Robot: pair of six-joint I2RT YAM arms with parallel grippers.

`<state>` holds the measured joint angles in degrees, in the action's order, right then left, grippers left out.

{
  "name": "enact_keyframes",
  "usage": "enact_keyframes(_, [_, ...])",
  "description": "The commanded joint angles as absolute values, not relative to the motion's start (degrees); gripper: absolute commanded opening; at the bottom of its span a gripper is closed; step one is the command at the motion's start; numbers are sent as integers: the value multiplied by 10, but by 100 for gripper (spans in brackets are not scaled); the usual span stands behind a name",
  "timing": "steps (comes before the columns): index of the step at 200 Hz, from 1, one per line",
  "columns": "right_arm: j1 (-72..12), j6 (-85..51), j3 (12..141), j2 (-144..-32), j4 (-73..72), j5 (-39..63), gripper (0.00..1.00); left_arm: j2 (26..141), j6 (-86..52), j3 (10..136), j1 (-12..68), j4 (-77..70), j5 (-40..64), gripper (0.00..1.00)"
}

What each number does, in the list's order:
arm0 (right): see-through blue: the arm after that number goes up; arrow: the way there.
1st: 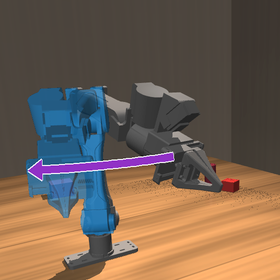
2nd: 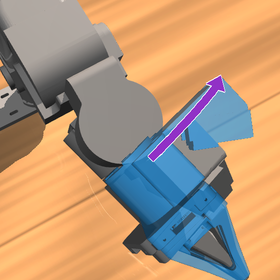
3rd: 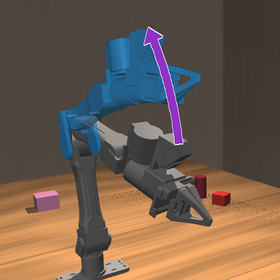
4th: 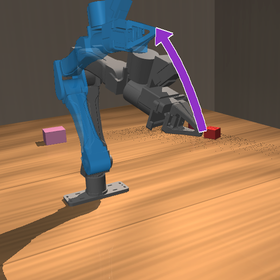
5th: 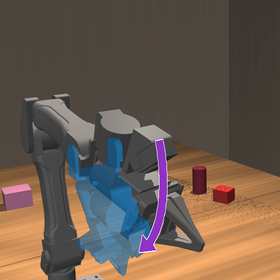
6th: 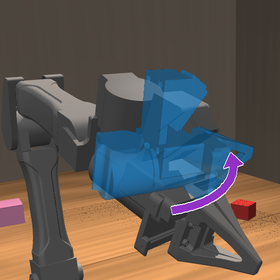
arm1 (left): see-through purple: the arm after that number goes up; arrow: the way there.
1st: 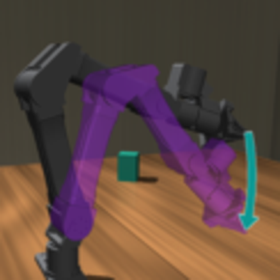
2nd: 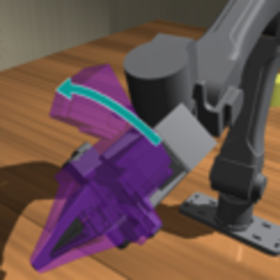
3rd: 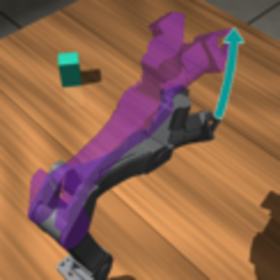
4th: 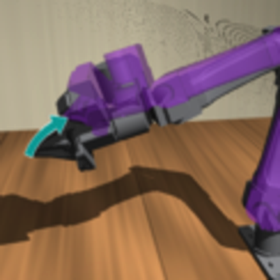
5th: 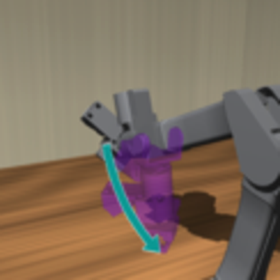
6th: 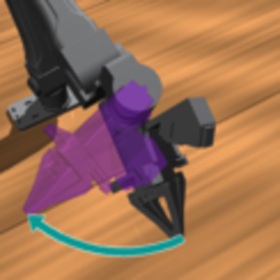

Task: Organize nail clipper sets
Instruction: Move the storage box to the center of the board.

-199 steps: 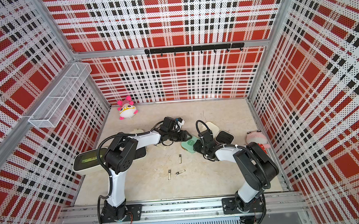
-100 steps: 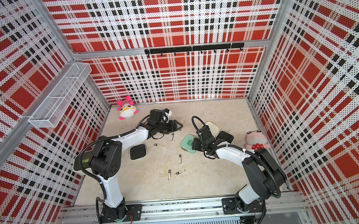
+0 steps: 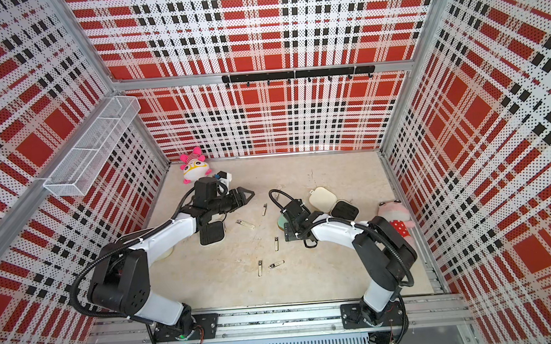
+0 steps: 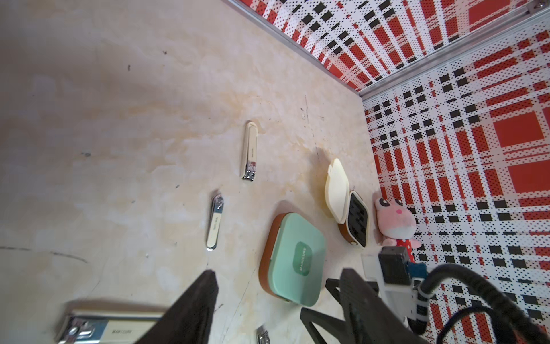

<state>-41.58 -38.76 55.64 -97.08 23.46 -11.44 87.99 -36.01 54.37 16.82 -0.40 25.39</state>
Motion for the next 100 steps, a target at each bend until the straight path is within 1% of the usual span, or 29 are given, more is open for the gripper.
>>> enact_keyframes(1, [-424, -390, 580, -1001, 238, -133, 81, 850, -363, 532, 149, -13, 270, 70])
enact_keyframes(18, [-423, -394, 598, -1023, 239, -148, 82, 842, -363, 524, 146, -12, 278, 70])
enact_keyframes(23, [-423, -395, 604, -1029, 241, -154, 82, 841, -363, 522, 126, -12, 281, 70])
enact_keyframes(35, [-420, -398, 621, -1045, 246, -165, 81, 839, -363, 520, 121, -12, 286, 70])
enact_keyframes(67, [-396, -408, 655, -1081, 240, -161, 71, 835, -359, 517, 116, -10, 290, 70])
enact_keyframes(100, [-364, -398, 697, -1116, 233, -147, 64, 833, -355, 512, 115, -7, 291, 70])
